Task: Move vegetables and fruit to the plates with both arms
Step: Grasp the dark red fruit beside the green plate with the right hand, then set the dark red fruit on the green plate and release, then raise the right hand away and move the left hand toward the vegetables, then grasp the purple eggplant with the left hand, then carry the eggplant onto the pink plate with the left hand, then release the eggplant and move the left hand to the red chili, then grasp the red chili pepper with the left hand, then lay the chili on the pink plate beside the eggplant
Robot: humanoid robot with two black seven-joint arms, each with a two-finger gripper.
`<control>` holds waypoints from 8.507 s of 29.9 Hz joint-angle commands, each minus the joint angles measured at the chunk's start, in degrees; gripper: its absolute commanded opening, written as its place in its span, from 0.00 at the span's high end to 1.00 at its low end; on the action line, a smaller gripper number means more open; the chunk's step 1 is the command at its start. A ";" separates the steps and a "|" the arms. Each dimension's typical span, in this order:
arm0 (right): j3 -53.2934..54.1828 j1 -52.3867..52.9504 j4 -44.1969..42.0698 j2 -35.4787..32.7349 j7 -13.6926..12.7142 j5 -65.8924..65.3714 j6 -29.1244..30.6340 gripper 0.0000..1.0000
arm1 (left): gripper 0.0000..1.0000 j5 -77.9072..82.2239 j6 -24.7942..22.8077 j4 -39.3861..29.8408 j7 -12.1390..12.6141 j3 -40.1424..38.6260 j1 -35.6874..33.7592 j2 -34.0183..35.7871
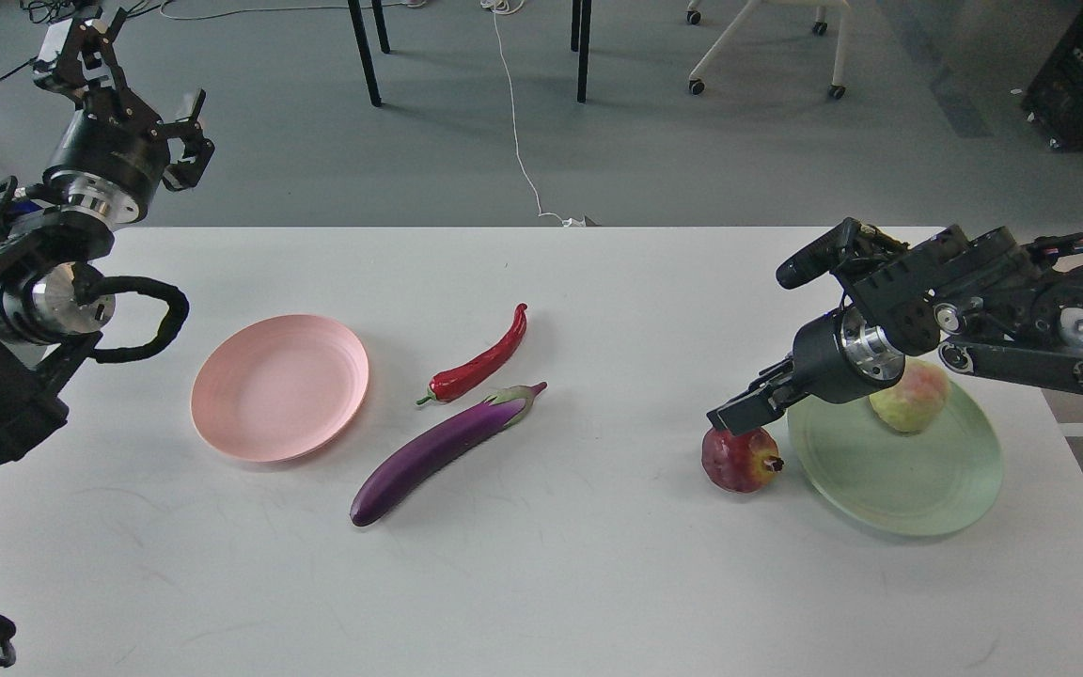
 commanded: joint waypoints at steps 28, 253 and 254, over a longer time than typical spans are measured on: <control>-2.17 0.46 4.35 -15.81 0.28 -17.40 -0.25 0.42 | 0.02 0.08 -0.63 0.00 0.00 0.01 0.81 1.03; 78.42 -46.04 -37.48 -2.03 1.33 72.51 8.41 0.01 | 0.21 97.56 15.01 -21.80 -2.16 38.51 -3.14 18.70; 78.42 -45.78 -37.57 -2.03 1.24 72.51 8.41 0.01 | 0.18 95.11 14.92 -21.97 -2.16 36.76 -3.14 18.61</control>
